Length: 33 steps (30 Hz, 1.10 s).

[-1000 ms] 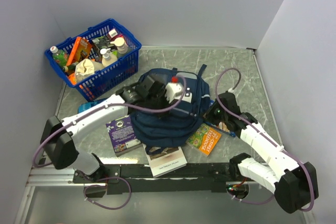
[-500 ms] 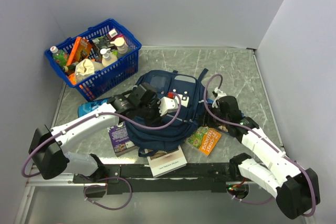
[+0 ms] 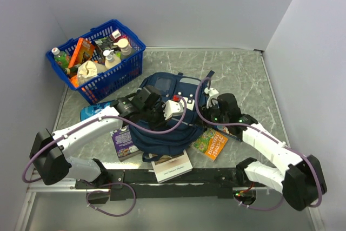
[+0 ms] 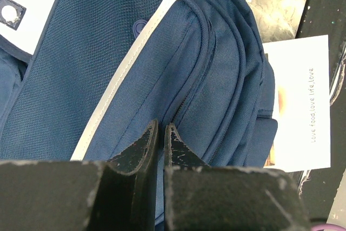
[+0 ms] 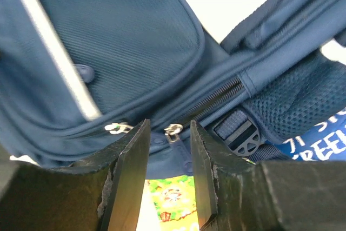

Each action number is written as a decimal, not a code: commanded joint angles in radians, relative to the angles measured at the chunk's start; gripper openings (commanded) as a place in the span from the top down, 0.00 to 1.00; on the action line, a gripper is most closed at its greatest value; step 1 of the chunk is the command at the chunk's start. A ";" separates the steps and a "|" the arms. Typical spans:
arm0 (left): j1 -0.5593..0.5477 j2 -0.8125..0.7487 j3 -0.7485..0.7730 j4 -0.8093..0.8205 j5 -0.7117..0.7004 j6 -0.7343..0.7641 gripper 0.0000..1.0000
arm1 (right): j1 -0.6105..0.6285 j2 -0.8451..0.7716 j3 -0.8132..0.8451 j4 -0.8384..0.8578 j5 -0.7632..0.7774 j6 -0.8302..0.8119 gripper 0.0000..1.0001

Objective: Pack the student bag
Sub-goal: Unzip the student bag at the center of the board.

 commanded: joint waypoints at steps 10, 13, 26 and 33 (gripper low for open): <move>0.011 -0.042 0.016 -0.048 -0.028 0.002 0.99 | 0.081 -0.025 -0.060 0.003 0.078 0.064 0.57; 0.012 -0.045 0.017 -0.037 -0.076 -0.036 0.99 | 0.110 -0.007 -0.048 -0.042 0.121 0.093 0.57; 0.014 -0.069 0.013 -0.045 -0.065 -0.049 0.99 | 0.196 0.044 -0.025 -0.054 0.238 0.144 0.83; 0.014 -0.045 0.034 -0.028 -0.056 -0.069 0.99 | 0.225 -0.039 -0.051 -0.059 0.316 0.185 1.00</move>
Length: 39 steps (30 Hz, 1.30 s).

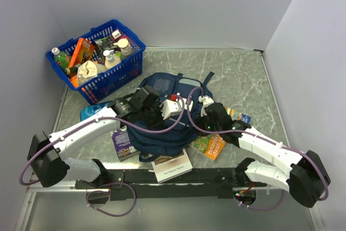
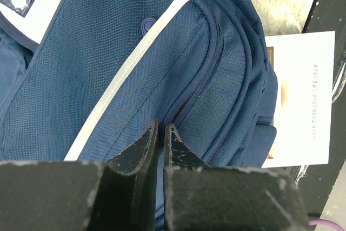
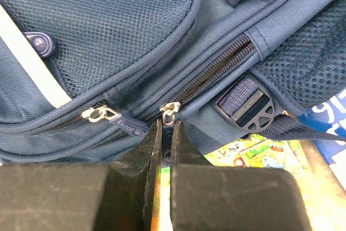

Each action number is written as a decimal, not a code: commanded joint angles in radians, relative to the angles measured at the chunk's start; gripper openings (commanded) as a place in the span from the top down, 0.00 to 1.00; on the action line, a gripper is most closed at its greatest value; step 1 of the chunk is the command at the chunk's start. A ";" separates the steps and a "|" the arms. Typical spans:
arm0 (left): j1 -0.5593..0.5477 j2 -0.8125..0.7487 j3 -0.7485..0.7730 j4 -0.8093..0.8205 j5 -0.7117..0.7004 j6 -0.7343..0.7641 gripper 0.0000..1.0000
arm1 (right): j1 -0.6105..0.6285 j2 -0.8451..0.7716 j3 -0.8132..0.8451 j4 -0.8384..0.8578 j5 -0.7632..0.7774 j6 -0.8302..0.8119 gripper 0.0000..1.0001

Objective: Pack the student bag
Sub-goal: Unzip the student bag at the center of the board.

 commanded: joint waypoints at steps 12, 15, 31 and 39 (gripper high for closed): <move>0.014 0.071 0.161 0.037 0.017 -0.108 0.99 | 0.184 -0.138 -0.014 -0.055 0.151 0.168 1.00; 0.012 0.118 0.249 0.028 0.014 -0.131 0.99 | 0.210 -0.128 -0.009 -0.058 0.175 0.206 1.00; -0.061 0.198 0.293 -0.035 -0.069 -0.184 0.99 | 0.296 -0.250 0.153 -0.101 0.329 0.297 1.00; -0.077 0.275 0.385 -0.009 -0.121 -0.226 0.99 | 0.402 -0.156 0.257 -0.190 0.334 0.289 1.00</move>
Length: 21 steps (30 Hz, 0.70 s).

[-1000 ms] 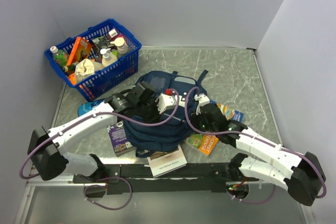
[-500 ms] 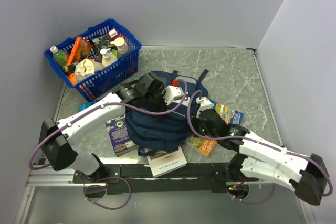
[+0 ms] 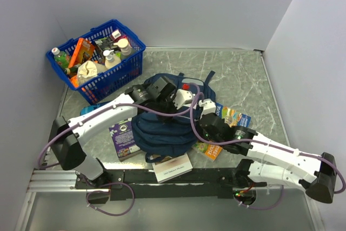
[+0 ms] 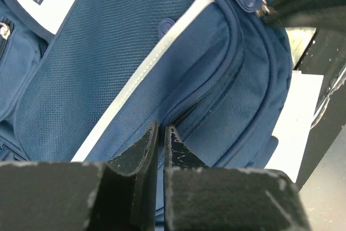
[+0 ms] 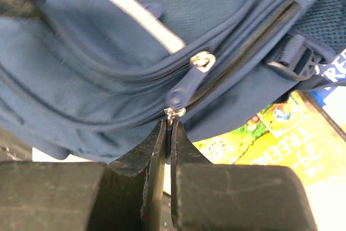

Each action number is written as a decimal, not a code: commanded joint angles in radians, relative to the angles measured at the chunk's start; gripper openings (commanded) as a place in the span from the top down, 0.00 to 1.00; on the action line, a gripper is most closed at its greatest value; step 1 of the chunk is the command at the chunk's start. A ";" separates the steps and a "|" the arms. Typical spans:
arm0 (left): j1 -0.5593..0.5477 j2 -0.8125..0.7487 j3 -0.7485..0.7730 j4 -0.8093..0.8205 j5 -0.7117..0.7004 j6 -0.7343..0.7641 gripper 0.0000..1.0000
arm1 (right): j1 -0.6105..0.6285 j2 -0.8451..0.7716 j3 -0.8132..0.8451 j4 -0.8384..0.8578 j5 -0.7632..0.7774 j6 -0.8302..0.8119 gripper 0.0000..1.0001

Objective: Pack the student bag
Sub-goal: Unzip the student bag at the center of the board.

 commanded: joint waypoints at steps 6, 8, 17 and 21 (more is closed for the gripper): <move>-0.019 0.100 0.138 0.198 0.008 -0.157 0.99 | 0.096 -0.051 0.139 -0.006 -0.015 0.055 1.00; -0.032 0.132 0.161 0.189 0.028 -0.200 0.99 | 0.097 -0.039 0.162 0.037 -0.014 0.042 1.00; -0.066 0.198 0.279 0.190 0.076 -0.279 0.99 | 0.117 0.186 0.194 0.184 -0.069 -0.024 1.00; -0.066 0.224 0.345 0.210 0.110 -0.290 0.99 | 0.128 0.261 0.211 0.267 -0.061 -0.079 1.00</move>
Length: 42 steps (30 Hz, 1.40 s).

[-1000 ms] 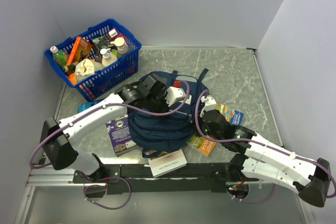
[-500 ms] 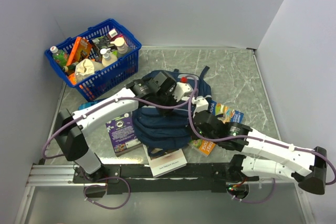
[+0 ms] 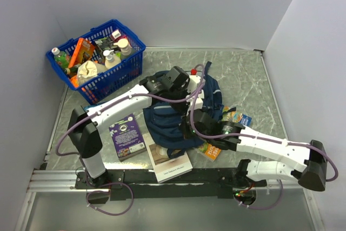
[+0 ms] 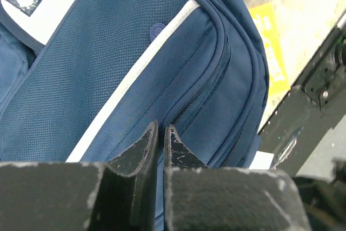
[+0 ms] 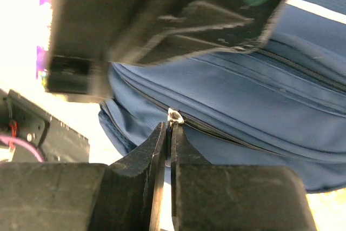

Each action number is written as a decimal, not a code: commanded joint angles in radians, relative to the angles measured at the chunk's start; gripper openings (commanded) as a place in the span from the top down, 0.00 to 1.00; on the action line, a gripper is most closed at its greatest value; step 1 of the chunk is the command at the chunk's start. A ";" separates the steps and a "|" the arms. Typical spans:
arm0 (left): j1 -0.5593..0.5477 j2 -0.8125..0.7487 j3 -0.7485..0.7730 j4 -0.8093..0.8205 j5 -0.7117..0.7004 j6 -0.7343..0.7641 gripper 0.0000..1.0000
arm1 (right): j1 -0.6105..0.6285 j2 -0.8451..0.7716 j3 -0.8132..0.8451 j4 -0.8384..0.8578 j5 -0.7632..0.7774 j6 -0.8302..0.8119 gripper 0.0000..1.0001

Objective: Pack the student bag
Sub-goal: Unzip the student bag at the center of the board.

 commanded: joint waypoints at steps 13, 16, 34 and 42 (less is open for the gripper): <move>0.056 -0.019 0.041 0.178 0.370 -0.050 0.99 | 0.084 0.103 -0.166 0.652 -0.061 -0.270 1.00; 0.079 -0.011 0.041 0.185 0.439 -0.054 0.99 | 0.093 0.164 -0.141 0.691 -0.084 -0.315 1.00; 0.155 -0.123 0.151 -0.079 0.338 0.186 0.04 | 0.101 -0.015 -0.298 0.562 0.048 -0.234 0.44; 0.356 -0.368 0.156 -0.154 0.227 0.234 0.04 | 0.092 -0.003 -0.086 0.513 -0.091 -0.460 0.00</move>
